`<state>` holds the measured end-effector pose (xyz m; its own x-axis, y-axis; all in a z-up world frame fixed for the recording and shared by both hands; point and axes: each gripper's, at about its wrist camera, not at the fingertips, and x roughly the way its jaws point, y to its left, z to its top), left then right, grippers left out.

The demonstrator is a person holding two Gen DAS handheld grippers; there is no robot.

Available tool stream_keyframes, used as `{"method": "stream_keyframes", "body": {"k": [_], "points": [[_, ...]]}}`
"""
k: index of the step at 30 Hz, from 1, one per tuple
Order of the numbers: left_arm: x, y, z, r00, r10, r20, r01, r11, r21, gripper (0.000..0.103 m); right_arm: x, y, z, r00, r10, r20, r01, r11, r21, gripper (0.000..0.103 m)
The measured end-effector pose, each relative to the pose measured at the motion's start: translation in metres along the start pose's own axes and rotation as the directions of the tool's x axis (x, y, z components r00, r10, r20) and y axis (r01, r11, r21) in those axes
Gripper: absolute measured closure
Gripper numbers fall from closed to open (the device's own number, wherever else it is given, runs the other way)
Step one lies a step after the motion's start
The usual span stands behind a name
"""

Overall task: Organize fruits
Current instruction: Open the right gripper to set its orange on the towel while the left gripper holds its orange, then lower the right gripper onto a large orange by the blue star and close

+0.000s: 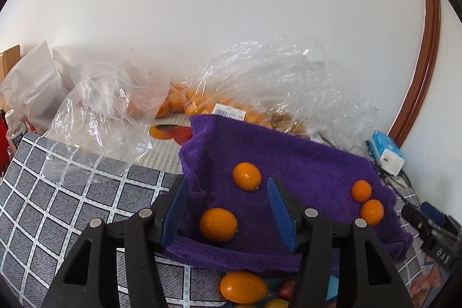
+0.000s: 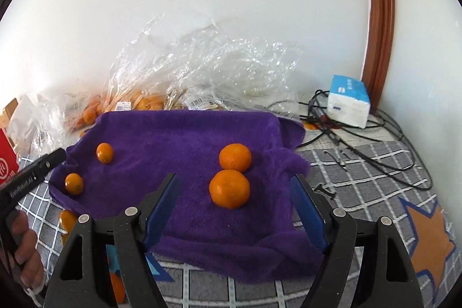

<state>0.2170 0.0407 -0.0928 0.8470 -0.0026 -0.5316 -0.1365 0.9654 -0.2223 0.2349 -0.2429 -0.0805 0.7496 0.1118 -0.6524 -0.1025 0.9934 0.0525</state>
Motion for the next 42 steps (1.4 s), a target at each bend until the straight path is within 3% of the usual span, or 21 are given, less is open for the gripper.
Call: {"method": "stream_keyframes", "body": {"k": [2, 7, 13, 18, 24, 28, 34, 42], "points": [[-0.010, -0.001, 0.005, 1.000, -0.016, 0.011, 0.016, 1.000, -0.007, 0.049, -0.012, 0.003, -0.004, 1.000, -0.028, -0.001, 0.028, 0.999, -0.025, 0.024], [-0.037, -0.003, 0.002, 1.000, -0.023, -0.015, 0.023, 0.999, 0.026, 0.049, -0.028, 0.005, -0.019, 0.997, -0.013, -0.072, 0.011, 0.999, -0.033, 0.024], [-0.061, 0.017, -0.029, 0.996, 0.000, -0.094, 0.006, 0.998, 0.058, 0.049, -0.046, 0.015, -0.042, 0.996, 0.007, -0.086, -0.011, 0.999, -0.051, 0.024], [-0.067, 0.034, -0.058, 0.989, 0.063, -0.136, -0.051, 0.995, 0.088, 0.049, -0.051, 0.029, -0.062, 0.993, 0.040, -0.115, -0.048, 0.997, -0.066, 0.025], [-0.065, 0.046, -0.087, 0.980, 0.069, -0.186, -0.056, 0.995, 0.077, 0.049, -0.058, 0.044, -0.077, 0.991, 0.059, -0.117, -0.072, 0.990, -0.119, 0.025], [-0.066, 0.050, -0.087, 0.981, 0.049, -0.188, -0.041, 0.998, 0.045, 0.049, -0.058, 0.046, -0.086, 0.987, 0.081, -0.140, -0.097, 0.989, -0.110, 0.027], [-0.063, 0.073, -0.089, 0.979, 0.034, -0.202, -0.050, 0.996, -0.075, 0.047, -0.054, 0.052, -0.090, 0.980, 0.113, -0.165, -0.129, 0.988, -0.090, 0.031], [-0.061, 0.072, -0.091, 0.976, 0.032, -0.214, -0.049, 0.996, -0.078, 0.047, -0.050, 0.078, -0.091, 0.955, 0.230, -0.188, -0.249, 0.965, -0.085, 0.035]]}}
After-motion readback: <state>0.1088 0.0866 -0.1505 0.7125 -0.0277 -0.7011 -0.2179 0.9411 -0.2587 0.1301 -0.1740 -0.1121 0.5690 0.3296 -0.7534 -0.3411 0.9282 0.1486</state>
